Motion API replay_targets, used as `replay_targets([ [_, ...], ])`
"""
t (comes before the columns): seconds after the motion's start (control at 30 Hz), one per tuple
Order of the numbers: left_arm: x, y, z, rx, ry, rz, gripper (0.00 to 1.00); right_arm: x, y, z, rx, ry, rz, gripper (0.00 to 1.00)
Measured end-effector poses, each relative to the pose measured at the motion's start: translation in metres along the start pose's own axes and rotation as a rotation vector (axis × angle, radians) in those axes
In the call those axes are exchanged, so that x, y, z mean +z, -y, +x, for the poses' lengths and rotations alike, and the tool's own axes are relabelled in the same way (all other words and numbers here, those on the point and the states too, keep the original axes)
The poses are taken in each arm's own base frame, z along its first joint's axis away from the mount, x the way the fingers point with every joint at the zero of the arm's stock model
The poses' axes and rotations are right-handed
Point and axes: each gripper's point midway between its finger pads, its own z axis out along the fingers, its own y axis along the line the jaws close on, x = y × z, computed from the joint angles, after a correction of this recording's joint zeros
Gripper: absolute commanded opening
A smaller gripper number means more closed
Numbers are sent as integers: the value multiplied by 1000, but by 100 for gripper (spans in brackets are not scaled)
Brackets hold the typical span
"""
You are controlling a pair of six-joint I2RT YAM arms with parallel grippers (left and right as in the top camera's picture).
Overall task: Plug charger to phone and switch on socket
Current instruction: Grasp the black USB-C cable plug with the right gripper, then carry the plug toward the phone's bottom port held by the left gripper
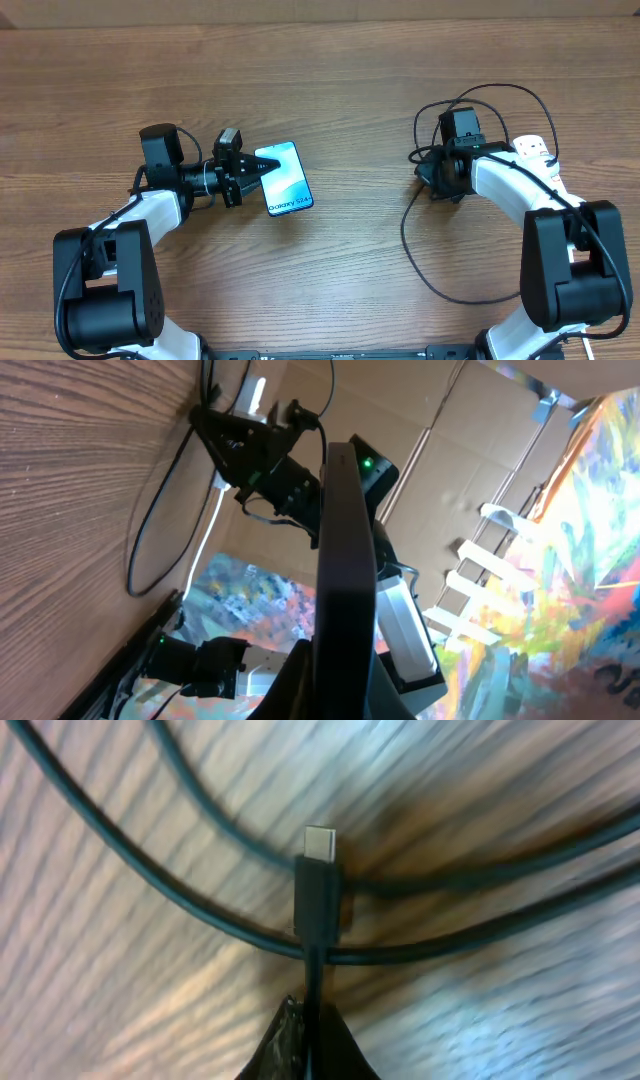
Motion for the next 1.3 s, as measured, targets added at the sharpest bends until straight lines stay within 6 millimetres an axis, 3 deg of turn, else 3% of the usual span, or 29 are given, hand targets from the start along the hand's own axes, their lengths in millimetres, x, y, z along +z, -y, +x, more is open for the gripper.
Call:
replay_targets([
  [0.13, 0, 1, 0, 37, -4, 2, 4, -7, -6, 15, -73, -94, -25, 4],
  [0.23, 0, 7, -1, 123, -4, 5, 4, -26, -10, 24, -132, -160, -27, 4],
  [0.43, 0, 23, -3, 307, -7, 14, 4, -100, -23, 43, -319, -237, -123, 4],
  [0.57, 0, 34, -3, 376, -11, 18, 4, -142, -23, 78, -463, -341, -243, 4],
  [0.73, -1, 49, -5, 397, -15, 20, 4, -178, -13, 129, -623, -535, -366, 4],
  [0.9, -1, 66, -8, 436, -18, 22, 4, -195, -19, 172, -808, -651, -467, 4],
  [1.1, -1, 68, -8, 428, -18, 22, 4, -203, -33, 221, -1023, -716, -534, 4],
  [1.3, 0, 68, -8, 427, -16, 21, 4, -199, -65, 244, -1142, -640, -614, 4],
])
